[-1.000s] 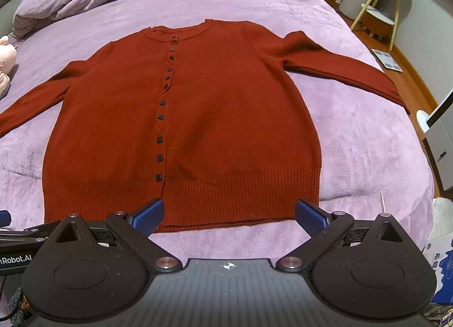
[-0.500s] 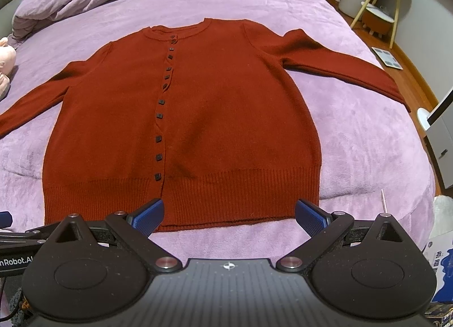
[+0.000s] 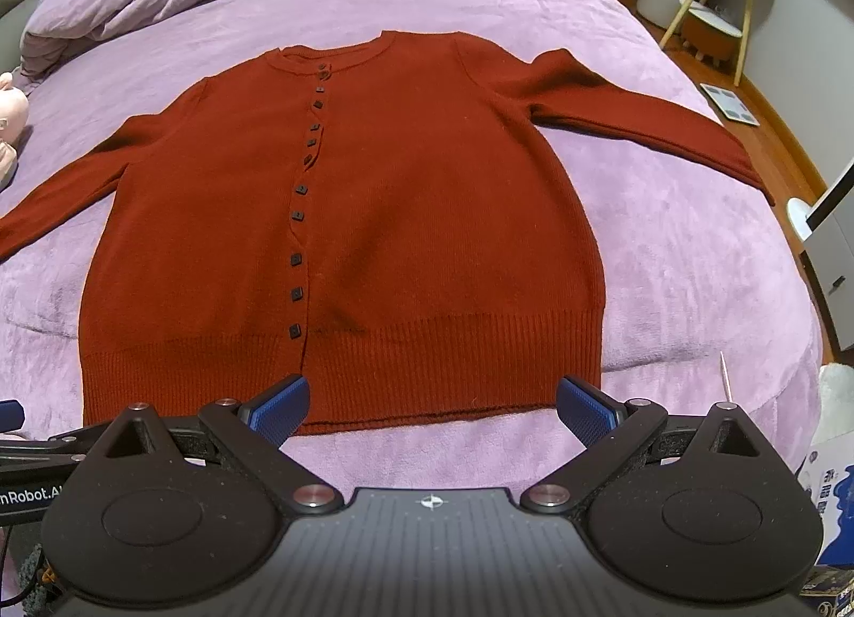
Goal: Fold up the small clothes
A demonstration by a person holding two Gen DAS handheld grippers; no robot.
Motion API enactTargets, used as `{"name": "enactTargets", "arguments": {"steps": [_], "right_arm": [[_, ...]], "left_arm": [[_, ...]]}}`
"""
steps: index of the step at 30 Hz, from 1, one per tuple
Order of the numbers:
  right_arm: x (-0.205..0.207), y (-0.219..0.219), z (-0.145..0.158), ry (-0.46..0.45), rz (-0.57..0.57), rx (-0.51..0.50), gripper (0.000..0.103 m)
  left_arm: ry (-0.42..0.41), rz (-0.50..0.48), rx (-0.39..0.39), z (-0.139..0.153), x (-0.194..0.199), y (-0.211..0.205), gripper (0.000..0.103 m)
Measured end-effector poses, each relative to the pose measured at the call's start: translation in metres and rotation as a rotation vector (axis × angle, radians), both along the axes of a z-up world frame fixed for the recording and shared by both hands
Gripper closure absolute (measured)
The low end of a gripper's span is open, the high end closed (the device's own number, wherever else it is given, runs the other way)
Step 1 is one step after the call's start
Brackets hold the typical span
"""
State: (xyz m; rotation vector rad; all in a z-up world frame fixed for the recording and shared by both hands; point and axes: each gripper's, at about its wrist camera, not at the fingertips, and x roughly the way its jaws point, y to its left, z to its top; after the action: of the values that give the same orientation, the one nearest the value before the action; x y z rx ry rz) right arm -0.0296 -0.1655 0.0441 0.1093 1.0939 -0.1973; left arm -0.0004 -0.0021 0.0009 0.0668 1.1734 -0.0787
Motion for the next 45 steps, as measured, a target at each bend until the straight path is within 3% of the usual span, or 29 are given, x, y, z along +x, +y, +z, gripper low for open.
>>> {"name": "enactTargets", "arguments": {"steps": [36, 45], "right_arm": [[-0.003, -0.01, -0.009, 0.013, -0.015, 0.059, 0.004], [-0.003, -0.021, -0.023, 0.001, 0.011, 0.168, 0.004]], "left_arm": [[0.033, -0.007, 0.006, -0.007, 0.003, -0.003, 0.0], [0.033, -0.017, -0.018, -0.017, 0.011, 0.0, 0.0]]}}
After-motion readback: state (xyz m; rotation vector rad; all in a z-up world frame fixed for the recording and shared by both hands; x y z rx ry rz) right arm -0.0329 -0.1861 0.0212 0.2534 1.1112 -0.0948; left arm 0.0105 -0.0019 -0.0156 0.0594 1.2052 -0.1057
